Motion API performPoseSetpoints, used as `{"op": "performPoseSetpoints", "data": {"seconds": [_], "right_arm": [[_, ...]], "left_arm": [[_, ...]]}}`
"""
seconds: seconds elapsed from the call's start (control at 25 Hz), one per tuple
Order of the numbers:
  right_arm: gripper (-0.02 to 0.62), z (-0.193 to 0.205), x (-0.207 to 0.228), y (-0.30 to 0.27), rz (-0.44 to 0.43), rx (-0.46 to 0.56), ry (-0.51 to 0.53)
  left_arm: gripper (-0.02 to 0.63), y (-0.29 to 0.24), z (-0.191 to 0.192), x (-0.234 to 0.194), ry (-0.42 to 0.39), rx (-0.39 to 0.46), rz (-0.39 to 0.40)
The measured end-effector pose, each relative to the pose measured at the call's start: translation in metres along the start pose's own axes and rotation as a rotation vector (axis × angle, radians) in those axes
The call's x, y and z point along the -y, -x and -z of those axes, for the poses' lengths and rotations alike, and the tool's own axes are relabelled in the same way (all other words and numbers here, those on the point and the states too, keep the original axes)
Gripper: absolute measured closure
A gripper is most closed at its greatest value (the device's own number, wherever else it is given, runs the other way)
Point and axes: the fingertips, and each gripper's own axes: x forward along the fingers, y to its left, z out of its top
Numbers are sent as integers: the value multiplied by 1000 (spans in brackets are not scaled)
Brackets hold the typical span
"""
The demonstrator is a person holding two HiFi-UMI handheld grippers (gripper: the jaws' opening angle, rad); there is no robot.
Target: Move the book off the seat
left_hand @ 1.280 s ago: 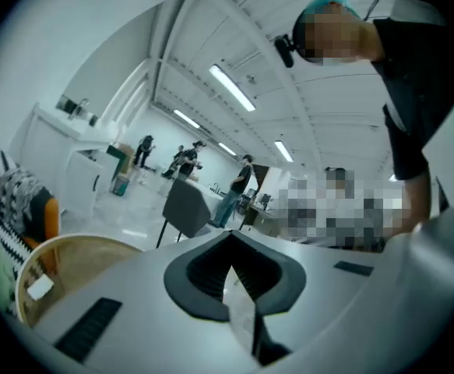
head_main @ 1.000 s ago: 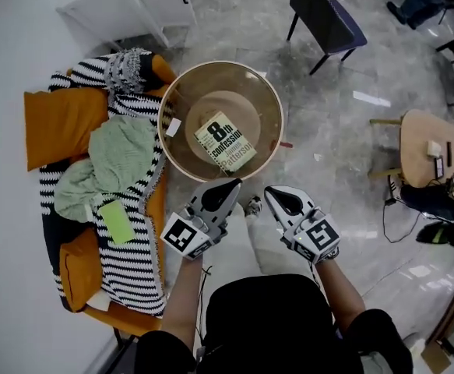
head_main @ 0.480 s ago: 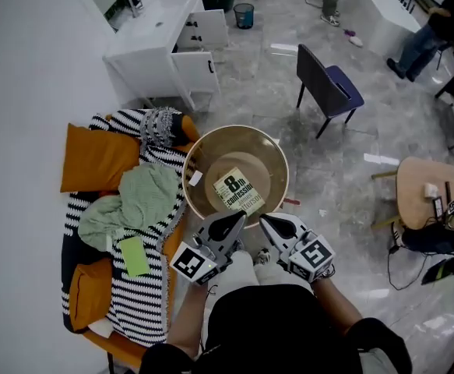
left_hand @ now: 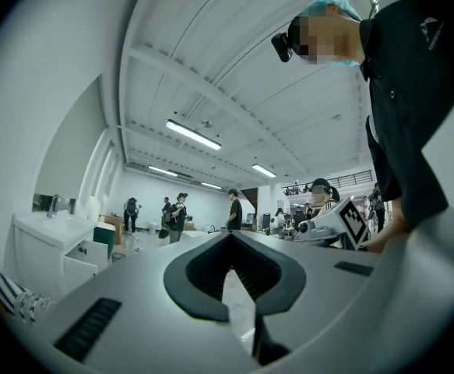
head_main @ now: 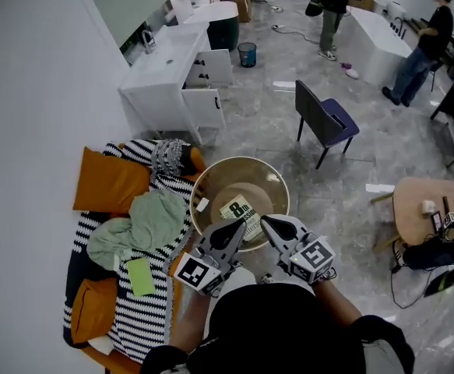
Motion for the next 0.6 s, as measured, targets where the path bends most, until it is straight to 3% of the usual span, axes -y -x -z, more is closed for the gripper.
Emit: {"op": "performPoseSetpoints", "data": {"seconds": [0.32, 0.6], "right_arm": [[581, -34, -16, -2, -8, 59, 54], [581, -37, -25, -10, -6, 64, 20]], "left_arm": [[598, 19, -29, -4, -69, 42, -82], [598, 21, -36, -7, -76, 56, -92]]}}
